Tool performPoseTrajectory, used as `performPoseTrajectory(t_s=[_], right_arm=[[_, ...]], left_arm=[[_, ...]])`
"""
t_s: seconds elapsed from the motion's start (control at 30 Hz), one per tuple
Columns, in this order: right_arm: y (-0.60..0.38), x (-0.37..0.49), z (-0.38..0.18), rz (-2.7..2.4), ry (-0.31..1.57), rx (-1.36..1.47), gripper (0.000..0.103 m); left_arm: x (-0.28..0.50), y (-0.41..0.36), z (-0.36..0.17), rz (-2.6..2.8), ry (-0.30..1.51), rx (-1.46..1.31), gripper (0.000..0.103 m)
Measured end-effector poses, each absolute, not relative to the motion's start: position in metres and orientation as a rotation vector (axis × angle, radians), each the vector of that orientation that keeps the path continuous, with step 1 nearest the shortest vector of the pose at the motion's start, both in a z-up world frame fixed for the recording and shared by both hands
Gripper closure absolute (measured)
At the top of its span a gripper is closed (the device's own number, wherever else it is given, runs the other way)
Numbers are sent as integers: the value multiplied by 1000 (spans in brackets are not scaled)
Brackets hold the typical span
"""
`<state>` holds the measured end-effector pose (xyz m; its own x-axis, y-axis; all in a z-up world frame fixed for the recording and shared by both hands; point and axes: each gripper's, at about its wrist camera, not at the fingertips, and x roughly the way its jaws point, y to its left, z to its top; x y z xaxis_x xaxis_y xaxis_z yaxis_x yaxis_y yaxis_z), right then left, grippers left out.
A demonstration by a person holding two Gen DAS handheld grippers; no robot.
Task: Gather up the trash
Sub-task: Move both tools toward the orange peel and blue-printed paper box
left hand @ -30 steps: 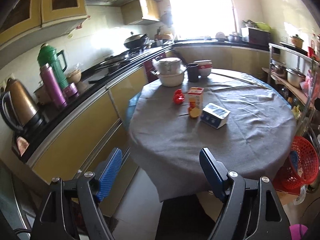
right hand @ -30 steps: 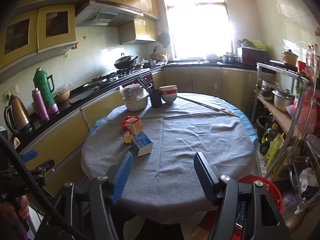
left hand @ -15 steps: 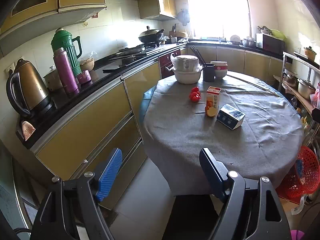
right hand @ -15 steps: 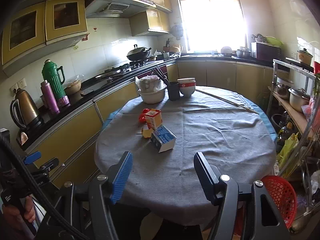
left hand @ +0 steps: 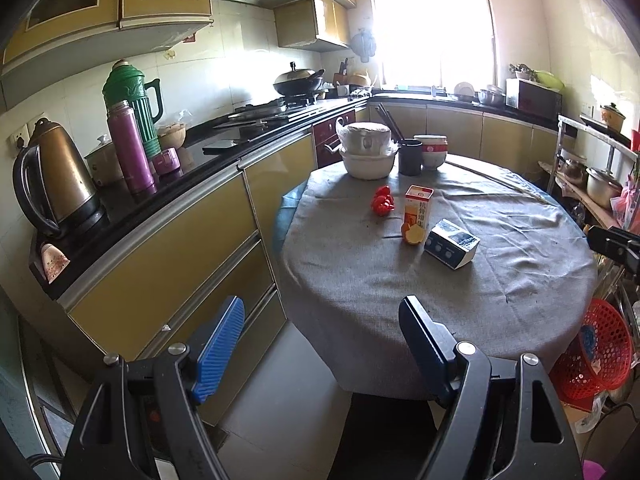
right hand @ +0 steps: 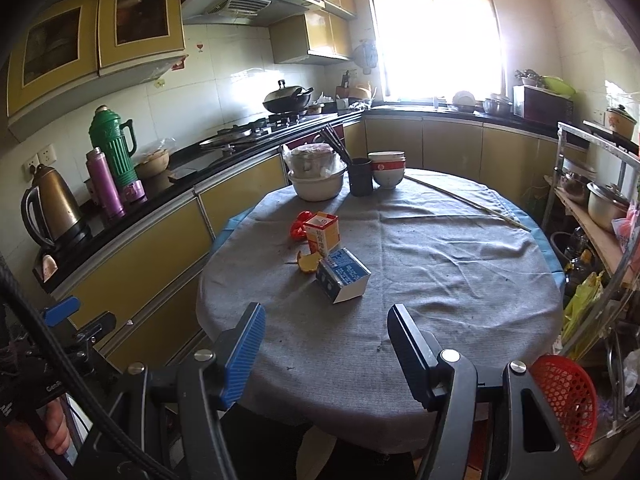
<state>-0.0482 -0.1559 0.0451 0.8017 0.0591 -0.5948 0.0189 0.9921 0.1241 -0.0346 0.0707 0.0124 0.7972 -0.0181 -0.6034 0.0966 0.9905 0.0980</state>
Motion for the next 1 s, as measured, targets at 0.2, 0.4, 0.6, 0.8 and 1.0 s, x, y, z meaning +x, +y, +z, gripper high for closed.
performPoseTrajectory(t_s=[0.2, 0.4, 0.6, 0.8, 1.0], right_arm=[[-144, -42, 37, 42, 667, 117, 36], [-142, -46, 32, 51, 668, 114, 36], [-149, -41, 30, 55, 679, 170, 36], [-147, -33, 20, 57, 708, 190, 36], [-145, -27, 14, 64, 724, 195, 36]], left_arm=[[-37, 70, 12, -55, 639, 131, 23], [-38, 67, 11, -59, 638, 144, 23], [-38, 65, 9, -58, 641, 152, 23], [-36, 65, 5, -52, 652, 160, 23], [-33, 67, 2, -48, 660, 160, 23]])
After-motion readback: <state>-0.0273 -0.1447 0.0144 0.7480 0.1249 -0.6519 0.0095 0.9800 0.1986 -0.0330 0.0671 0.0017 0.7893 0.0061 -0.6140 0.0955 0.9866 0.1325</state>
